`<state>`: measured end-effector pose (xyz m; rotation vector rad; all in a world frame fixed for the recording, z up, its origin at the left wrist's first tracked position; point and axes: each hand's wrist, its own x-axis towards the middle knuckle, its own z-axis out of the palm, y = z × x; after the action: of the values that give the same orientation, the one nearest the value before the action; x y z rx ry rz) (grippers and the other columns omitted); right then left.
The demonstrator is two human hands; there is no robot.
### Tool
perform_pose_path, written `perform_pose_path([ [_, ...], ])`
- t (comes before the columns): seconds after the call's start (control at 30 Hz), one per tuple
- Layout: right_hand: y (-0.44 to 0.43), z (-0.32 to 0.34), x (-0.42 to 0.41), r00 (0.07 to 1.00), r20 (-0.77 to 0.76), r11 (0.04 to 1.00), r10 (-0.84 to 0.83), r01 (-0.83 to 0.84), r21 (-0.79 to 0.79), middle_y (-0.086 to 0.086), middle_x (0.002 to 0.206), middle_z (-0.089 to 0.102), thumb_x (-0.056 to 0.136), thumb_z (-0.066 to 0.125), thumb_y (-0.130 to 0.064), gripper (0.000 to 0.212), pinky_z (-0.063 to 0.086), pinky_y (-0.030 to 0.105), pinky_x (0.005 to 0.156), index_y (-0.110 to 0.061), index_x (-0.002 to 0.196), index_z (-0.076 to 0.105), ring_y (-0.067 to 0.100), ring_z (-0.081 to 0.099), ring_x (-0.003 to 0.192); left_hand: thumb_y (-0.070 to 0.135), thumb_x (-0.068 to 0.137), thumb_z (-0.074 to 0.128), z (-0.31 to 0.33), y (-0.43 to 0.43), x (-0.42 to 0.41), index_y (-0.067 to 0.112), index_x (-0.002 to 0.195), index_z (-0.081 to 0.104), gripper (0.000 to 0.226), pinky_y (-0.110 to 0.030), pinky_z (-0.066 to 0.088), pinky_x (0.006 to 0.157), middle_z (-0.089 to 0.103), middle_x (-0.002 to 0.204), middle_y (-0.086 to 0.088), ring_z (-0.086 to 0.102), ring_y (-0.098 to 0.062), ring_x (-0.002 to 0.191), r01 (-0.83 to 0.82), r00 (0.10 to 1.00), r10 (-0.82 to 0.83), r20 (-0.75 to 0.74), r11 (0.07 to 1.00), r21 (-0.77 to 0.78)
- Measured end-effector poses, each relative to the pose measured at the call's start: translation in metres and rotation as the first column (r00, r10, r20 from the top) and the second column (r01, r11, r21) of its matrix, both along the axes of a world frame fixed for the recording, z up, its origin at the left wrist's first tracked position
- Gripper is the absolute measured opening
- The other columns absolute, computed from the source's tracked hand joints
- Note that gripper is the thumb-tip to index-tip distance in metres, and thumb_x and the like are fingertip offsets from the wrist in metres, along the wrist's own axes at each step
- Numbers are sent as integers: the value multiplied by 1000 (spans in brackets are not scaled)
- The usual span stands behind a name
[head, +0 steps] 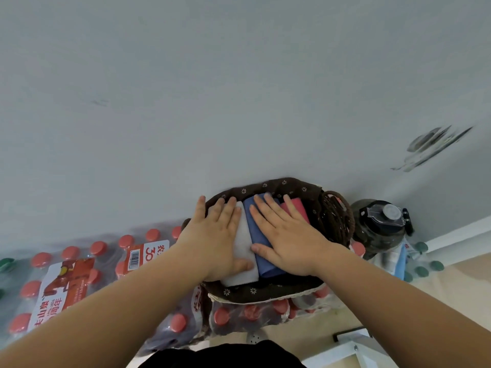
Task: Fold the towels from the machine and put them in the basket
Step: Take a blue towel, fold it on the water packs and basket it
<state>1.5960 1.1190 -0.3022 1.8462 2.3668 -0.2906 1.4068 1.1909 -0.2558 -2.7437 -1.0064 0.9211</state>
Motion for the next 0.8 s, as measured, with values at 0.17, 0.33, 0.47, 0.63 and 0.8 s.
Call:
perform_pose_path([
  [0.17, 4, -1, 0, 996, -89, 992, -24, 13, -122, 1, 163, -26, 93, 8, -73, 87, -9, 44, 123, -18, 156, -16, 16, -27, 149, 88, 80, 7, -13, -3, 1, 9, 150, -29, 112, -61, -13, 117, -31, 161, -12, -22, -31, 151, 24, 1000, -24, -6, 999, 26],
  [0.33, 5, -11, -3, 993, -99, 979, -63, 42, -202, -2, 155, -40, 92, 5, -73, 84, -14, 45, 122, -22, 150, -28, 14, -39, 142, 90, 78, 6, -22, 0, 4, 9, 150, -29, 113, -61, -14, 117, -33, 160, -12, -25, -31, 150, 14, 1000, -13, -19, 1000, 13],
  [0.47, 8, -12, -5, 995, -72, 974, -72, 55, -222, -2, 151, -45, 95, 12, -70, 82, -18, 46, 120, -24, 146, -32, 16, -42, 140, 88, 81, 7, -27, 2, 6, 9, 150, -30, 112, -61, -15, 117, -34, 159, -13, -26, -31, 150, 7, 1000, -7, -29, 1000, 27],
  [0.63, 10, -15, -6, 997, -34, 973, -71, 62, -223, -1, 153, -44, 92, 7, -73, 86, -18, 50, 119, -22, 151, -29, 18, -42, 140, 89, 81, 7, -30, 1, 5, 9, 150, -30, 112, -61, -15, 116, -35, 159, -13, -27, -30, 149, 5, 1000, -3, -30, 999, 43],
  [0.8, 8, -10, -7, 997, -24, 974, -79, 72, -216, 0, 155, -41, 83, -2, -80, 93, -16, 54, 119, -22, 152, -27, 18, -40, 142, 90, 79, 5, -22, -3, 7, 8, 152, -26, 114, -61, -13, 117, -29, 162, -14, -23, -32, 151, 24, 999, -20, -47, 996, 90],
])
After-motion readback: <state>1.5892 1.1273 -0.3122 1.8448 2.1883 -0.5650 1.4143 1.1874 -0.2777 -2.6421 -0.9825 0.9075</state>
